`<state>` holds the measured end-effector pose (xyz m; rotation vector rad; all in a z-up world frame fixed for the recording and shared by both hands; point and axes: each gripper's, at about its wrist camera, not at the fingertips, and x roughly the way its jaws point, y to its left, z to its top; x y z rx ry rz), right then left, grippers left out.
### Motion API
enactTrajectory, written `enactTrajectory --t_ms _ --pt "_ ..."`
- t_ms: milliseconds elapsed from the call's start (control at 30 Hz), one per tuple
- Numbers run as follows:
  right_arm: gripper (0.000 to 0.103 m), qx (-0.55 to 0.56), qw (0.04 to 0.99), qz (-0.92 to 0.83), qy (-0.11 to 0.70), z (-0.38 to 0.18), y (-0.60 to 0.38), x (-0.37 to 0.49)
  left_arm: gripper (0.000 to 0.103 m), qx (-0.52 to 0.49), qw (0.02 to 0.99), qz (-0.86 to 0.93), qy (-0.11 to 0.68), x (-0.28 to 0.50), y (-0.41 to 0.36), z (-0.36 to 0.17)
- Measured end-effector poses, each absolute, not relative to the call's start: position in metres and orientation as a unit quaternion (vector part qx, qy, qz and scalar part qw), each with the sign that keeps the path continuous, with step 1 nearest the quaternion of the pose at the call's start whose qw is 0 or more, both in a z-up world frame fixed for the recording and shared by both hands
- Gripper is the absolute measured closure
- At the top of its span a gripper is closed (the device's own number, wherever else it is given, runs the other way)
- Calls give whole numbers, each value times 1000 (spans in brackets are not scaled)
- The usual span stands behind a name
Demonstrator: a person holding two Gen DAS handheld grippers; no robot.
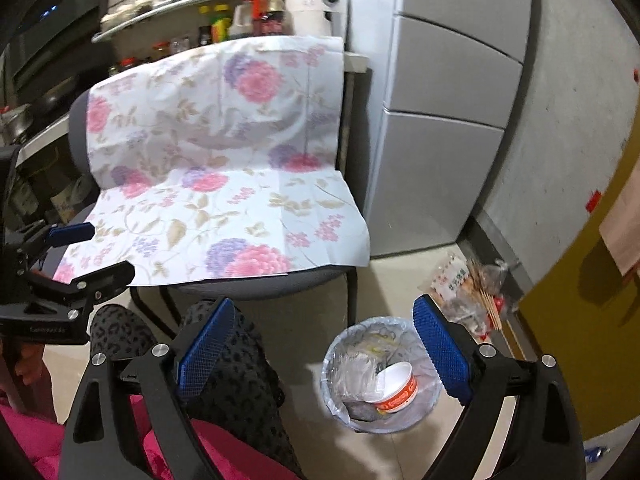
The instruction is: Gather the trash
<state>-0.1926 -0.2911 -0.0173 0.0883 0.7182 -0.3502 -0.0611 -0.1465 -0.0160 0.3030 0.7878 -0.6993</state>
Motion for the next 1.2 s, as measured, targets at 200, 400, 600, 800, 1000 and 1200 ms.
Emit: enactTrajectory --t_ms 200,400,600,800,1000,1200 --pt "13 50 915 -177 359 -23 -294 -190 7 142 854 -328 379 -61 -143 -17" --pt "13 59 912 -182 362 -27 -299 -190 7 141 852 -325 385 -58 -144 -20" --pt "13 62 912 -184 361 -27 -301 -191 7 140 853 -324 384 -57 -142 -19" --pt "13 65 911 -186 362 -28 -303 -192 7 140 854 -323 383 -56 -142 -18" --pt "13 64 911 -185 362 -28 -304 -192 7 138 855 -322 382 -56 -140 -18" --pt "13 64 911 -185 362 -28 -304 -192 7 138 855 -322 382 -56 -140 -18"
